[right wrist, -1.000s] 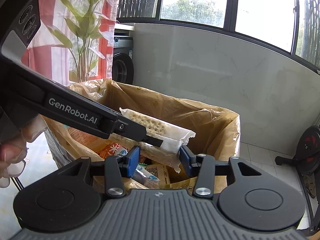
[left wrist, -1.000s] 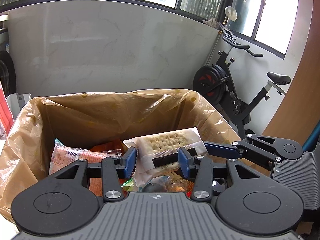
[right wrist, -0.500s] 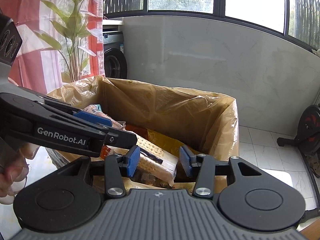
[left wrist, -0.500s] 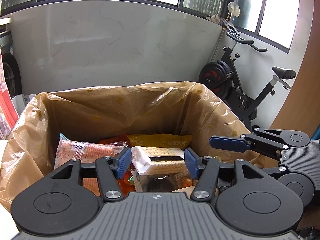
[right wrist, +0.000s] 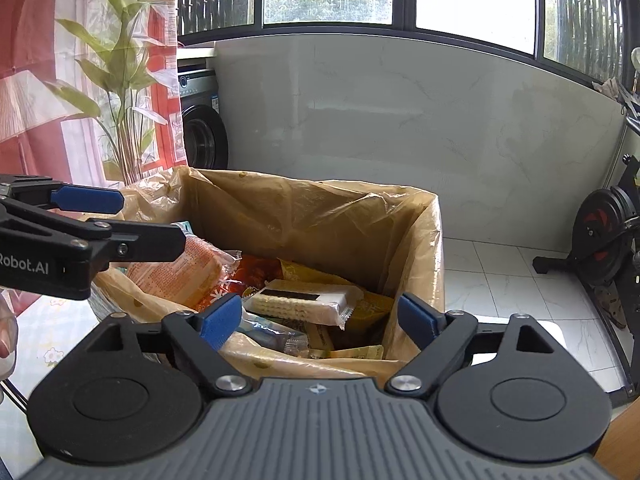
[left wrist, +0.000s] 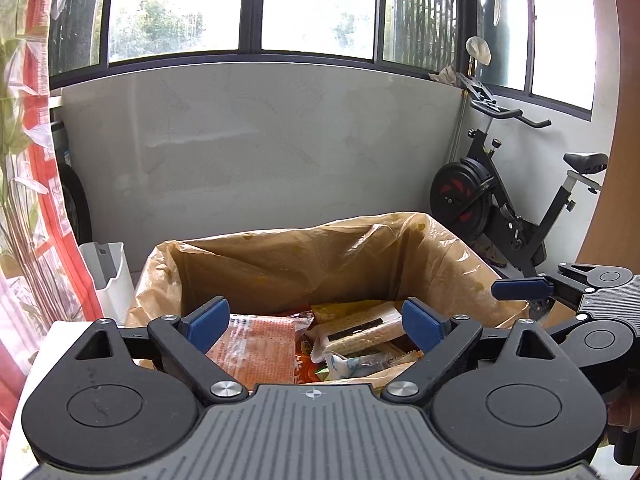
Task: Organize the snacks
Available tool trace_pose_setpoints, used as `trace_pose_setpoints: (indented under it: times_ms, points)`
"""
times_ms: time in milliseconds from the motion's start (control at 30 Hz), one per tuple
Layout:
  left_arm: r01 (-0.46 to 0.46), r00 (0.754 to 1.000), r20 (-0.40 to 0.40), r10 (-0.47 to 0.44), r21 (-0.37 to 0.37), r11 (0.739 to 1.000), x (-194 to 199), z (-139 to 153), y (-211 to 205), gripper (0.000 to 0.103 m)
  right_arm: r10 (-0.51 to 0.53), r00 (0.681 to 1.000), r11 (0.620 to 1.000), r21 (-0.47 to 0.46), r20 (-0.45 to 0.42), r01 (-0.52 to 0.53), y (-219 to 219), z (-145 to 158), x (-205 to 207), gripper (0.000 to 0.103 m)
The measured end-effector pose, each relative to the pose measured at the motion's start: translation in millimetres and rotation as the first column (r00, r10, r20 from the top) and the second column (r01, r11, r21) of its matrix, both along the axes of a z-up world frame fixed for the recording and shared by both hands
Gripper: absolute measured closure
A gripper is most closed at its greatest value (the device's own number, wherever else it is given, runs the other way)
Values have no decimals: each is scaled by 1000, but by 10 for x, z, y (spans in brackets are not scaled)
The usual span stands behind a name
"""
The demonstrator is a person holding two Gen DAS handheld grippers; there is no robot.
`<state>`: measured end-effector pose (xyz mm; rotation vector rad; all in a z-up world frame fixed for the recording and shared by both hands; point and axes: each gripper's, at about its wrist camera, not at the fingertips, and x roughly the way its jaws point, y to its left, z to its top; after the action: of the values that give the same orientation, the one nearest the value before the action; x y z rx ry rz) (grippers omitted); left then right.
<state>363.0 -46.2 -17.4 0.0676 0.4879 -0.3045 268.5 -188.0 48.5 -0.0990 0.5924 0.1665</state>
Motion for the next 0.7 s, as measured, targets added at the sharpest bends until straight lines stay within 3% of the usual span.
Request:
trace_pose_setpoints:
  times_ms: [133,567,700]
  points:
    - [-35,999,13,36,-23,999,-155,98,115,8,-22,1000,1000,7,12,22,49,89,-146,4]
    - [-106,978,182,107,-12,994,-1075,518,457,6,-145,981,989,59,128,139,332,467,-954,2]
    - [-120,973,192,127,-46,992,-1362,648,557,5,-166,972,984,87,163,154,408,561,-1271,1]
